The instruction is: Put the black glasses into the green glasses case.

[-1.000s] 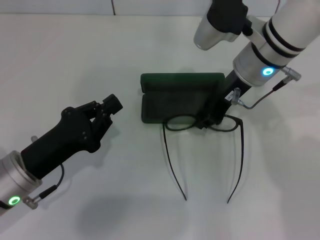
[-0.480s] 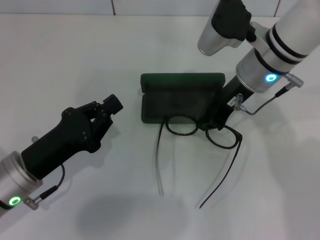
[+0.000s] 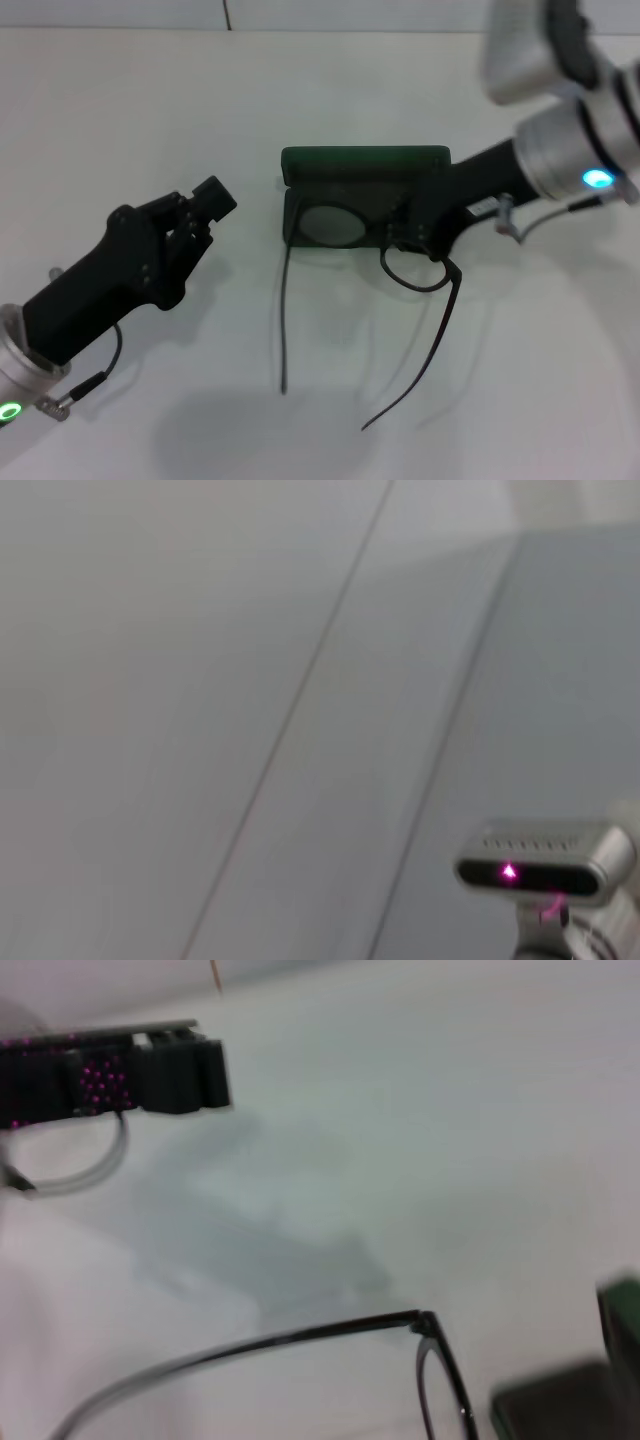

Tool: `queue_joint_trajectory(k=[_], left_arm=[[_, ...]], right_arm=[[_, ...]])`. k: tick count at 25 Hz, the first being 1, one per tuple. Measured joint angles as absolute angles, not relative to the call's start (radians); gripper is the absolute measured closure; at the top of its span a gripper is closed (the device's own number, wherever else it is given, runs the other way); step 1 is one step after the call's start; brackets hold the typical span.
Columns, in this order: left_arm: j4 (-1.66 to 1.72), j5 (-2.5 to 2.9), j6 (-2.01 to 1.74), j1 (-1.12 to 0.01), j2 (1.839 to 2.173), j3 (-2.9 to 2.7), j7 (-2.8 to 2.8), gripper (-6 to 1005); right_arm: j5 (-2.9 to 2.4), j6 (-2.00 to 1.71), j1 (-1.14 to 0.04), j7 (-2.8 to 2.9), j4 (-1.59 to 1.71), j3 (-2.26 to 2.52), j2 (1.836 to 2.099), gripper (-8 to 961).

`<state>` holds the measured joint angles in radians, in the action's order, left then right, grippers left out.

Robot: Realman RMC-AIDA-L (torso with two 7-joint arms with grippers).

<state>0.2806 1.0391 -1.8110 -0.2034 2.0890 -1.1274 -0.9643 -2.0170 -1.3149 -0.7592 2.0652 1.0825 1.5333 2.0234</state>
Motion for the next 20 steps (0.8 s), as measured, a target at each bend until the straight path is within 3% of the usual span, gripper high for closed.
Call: queue_joint_trajectory(k=[4, 8, 16, 20], left_arm=[[0.286, 1.034, -1.945, -0.235, 2.094, -1.127, -0.962, 951], [0.28, 1.034, -2.015, -0.31, 2.095, -1.133, -0.99, 953], [0.276, 1.038, -2.007, -0.496, 2.102, -1.256, -1.047, 960], [0.269, 1.033, -2.002, -0.529, 2.105, -1.289, -1.042, 961]], right_arm=[[-1.813, -1.309, -0.541, 1.914, 1.199, 1.504, 2.025, 901], [-1.584, -1.313, -0.441, 1.729, 1.137, 1.495, 2.023, 901], [-1.308, -1.487, -0.435, 1.485, 0.855, 1.394, 2.021, 900], [-1.283, -1.578, -0.464, 1.439, 0.777, 1.324, 2.022, 900]])
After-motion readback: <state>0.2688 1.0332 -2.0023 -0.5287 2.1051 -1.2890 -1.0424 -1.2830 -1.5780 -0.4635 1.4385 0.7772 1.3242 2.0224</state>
